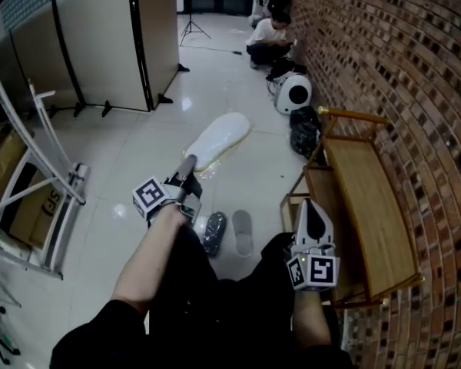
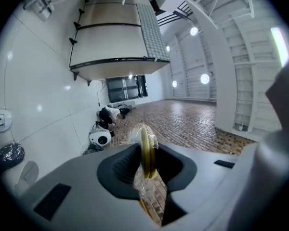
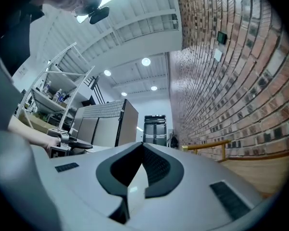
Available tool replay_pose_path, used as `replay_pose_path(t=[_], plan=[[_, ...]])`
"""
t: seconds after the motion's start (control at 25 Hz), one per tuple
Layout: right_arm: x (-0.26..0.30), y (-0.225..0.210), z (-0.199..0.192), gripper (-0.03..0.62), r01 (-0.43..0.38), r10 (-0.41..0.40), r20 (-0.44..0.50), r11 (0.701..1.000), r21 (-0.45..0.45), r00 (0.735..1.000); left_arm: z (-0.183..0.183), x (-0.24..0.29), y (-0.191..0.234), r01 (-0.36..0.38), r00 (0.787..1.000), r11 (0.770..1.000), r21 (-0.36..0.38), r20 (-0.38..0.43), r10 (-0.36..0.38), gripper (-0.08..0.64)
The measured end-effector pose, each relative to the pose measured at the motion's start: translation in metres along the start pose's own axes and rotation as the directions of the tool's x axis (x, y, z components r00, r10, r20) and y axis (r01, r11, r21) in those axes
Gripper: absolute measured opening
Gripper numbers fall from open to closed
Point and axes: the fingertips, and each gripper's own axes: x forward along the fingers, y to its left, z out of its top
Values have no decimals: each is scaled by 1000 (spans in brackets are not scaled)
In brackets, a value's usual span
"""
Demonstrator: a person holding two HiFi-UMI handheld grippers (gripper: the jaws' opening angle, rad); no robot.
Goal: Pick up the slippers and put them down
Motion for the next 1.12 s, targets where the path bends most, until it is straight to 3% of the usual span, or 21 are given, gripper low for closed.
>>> replay_pose_path(t=[0.2,0.56,1.12], plan=[[24,34,-11,-9,-110,110,-20,994,18,994,40,-46,13,-30,992,999,21,122,27,74],[55,85,-35,-9,-266,269,-52,963,51,962,86,-123,22,-50,954,998,47,297,34,74],[89,156,-88,-9,-404,421,-106,903,147,901,136,-223,57,-163,882,985,63,457,117,74]])
